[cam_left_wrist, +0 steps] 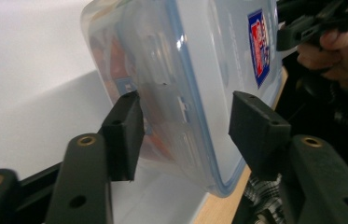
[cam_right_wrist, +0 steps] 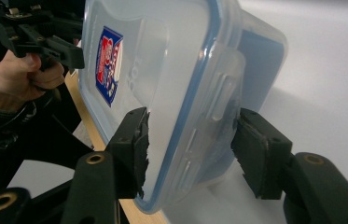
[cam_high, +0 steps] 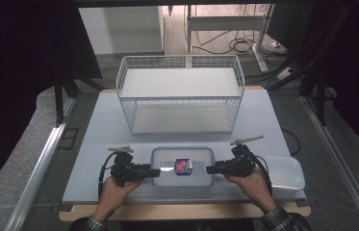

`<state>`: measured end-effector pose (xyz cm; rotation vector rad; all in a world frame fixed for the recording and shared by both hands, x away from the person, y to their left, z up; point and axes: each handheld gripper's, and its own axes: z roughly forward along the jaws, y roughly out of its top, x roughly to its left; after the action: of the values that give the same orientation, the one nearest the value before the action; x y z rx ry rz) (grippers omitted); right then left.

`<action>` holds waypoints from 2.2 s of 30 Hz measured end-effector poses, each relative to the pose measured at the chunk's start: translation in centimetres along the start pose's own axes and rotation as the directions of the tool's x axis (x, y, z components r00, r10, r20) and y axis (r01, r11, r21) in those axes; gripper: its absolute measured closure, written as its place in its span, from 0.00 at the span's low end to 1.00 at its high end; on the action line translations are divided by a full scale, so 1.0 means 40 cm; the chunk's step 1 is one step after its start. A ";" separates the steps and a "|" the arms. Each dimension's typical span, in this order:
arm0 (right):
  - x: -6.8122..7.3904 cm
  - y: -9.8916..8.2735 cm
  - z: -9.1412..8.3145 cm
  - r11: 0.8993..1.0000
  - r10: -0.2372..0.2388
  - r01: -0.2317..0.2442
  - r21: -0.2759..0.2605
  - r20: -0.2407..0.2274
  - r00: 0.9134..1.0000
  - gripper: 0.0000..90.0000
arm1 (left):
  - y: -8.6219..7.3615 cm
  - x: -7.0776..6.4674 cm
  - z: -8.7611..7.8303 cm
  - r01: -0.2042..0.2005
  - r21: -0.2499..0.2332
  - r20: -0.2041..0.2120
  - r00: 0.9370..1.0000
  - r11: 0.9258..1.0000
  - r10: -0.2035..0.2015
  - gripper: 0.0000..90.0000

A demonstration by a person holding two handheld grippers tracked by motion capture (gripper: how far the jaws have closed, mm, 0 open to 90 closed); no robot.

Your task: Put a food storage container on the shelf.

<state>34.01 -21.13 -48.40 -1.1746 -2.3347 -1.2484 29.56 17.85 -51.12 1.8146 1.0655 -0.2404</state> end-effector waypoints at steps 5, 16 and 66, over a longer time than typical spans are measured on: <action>0.025 0.000 -0.004 0.999 -0.021 0.023 -0.034 0.055 0.998 0.56 | 0.003 -0.011 -0.008 -0.025 -0.044 -0.046 0.999 0.999 0.023 0.57; 0.046 0.015 -0.025 0.991 -0.081 0.088 -0.105 0.076 0.994 0.56 | 0.026 -0.037 -0.031 -0.047 -0.099 -0.054 0.998 0.994 0.041 0.57; 0.091 0.375 -0.159 0.940 -0.196 0.218 -0.261 0.107 0.975 0.55 | 0.383 -0.087 -0.159 -0.138 -0.234 -0.125 0.986 0.962 0.111 0.58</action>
<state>41.94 -19.50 -33.80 -1.0938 -2.4553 -1.6696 37.21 19.02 -36.05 1.6805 1.0051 0.0660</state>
